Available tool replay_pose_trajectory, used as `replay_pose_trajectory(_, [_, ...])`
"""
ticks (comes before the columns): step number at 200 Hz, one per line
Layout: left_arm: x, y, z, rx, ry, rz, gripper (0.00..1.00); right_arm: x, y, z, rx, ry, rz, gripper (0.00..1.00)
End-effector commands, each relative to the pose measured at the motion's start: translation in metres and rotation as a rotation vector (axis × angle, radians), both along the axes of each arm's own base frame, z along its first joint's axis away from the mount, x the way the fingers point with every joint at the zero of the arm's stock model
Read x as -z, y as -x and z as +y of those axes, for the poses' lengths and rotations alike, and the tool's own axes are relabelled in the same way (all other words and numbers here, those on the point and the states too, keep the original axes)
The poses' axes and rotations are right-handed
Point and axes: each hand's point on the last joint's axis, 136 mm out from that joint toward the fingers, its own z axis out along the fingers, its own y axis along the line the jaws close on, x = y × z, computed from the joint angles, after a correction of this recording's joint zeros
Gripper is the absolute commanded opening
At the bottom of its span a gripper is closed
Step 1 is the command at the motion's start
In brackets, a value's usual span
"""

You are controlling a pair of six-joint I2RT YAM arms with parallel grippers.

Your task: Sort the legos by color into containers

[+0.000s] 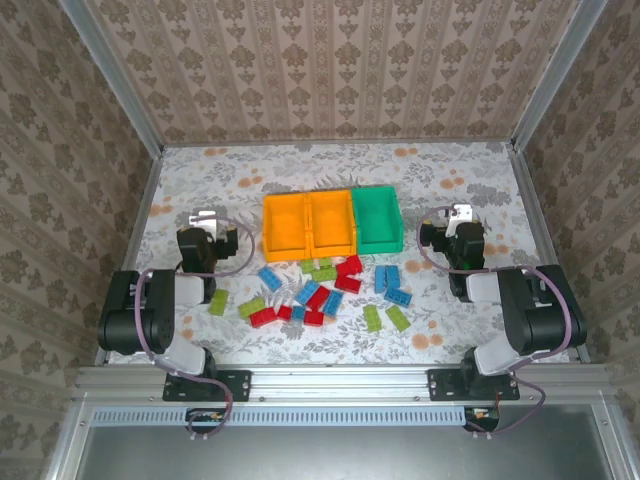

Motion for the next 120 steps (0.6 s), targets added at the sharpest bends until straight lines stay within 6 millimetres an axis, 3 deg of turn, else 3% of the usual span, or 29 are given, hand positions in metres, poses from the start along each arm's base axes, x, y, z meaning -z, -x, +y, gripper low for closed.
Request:
replay_pose_trajectory(1, [-0.013,-0.0081,0.0011,-0.004,0.023,-0.045,1.0,-0.0059,-0.0045,0.0025,-0.016,-0.005,-0.013,1.0])
replay_pose_trajectory(120, [-0.013,-0.0082,0.0008,-0.003,0.023,-0.045,1.0,-0.0054,-0.0047,0.0021,-0.018,-0.007,-0.011,1.0])
